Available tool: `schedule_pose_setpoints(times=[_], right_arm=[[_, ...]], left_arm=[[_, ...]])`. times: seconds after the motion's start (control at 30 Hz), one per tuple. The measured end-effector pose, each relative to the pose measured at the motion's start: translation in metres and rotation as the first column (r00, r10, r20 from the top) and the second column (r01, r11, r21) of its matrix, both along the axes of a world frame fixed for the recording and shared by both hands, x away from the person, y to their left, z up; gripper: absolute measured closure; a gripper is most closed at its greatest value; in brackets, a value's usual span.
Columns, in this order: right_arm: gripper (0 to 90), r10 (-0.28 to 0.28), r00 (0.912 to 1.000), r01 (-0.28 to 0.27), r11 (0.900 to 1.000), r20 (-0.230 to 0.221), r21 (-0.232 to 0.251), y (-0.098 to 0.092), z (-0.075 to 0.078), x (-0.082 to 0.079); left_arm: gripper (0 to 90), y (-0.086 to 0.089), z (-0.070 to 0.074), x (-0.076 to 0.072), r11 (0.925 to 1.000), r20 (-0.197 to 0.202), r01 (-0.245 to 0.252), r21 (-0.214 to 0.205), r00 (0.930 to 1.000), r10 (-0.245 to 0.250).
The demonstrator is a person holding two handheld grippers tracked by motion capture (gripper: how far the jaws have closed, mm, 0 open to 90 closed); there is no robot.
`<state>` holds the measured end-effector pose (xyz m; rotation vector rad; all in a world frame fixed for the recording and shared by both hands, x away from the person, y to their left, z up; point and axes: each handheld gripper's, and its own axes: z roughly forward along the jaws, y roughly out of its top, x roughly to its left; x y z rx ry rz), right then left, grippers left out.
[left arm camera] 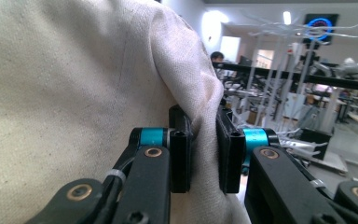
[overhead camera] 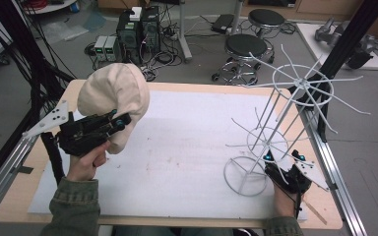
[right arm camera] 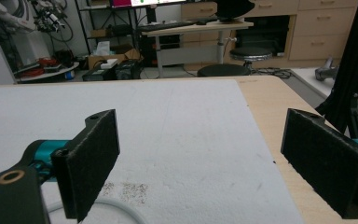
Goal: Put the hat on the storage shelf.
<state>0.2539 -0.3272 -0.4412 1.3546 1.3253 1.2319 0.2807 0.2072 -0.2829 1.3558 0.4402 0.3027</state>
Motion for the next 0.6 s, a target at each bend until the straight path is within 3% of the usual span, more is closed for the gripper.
schedule_pose_setpoints(times=[0.27, 0.4, 0.5, 0.6], right_arm=[[10.5, -0.003, 1.0, 0.003, 1.0, -0.003, 0.001, 0.001, 0.001, -0.001], [10.5, -0.001, 1.0, 0.001, 1.0, 0.004, -0.002, 0.001, 0.001, -0.001], [10.5, -0.002, 1.0, 0.002, 1.0, 0.004, -0.002, 0.001, 0.001, -0.001], [10.5, -0.002, 1.0, 0.002, 1.0, 0.004, -0.002, 0.0, 0.001, -0.001]], left_arm=[[78.2, -0.018, 0.02, -0.004, 0.9993, 0.044, 0.036, 0.014, 0.9984, -0.036], [78.2, -0.024, 0.032, -0.005, 0.9973, 0.059, 0.072, -0.015, 0.9957, -0.071], [78.2, -0.029, 0.042, -0.005, 0.9947, 0.072, 0.101, -0.019, 0.9925, -0.099], [78.2, -0.035, 0.053, -0.007, 0.9897, 0.104, 0.141, -0.025, 0.985, -0.138]])
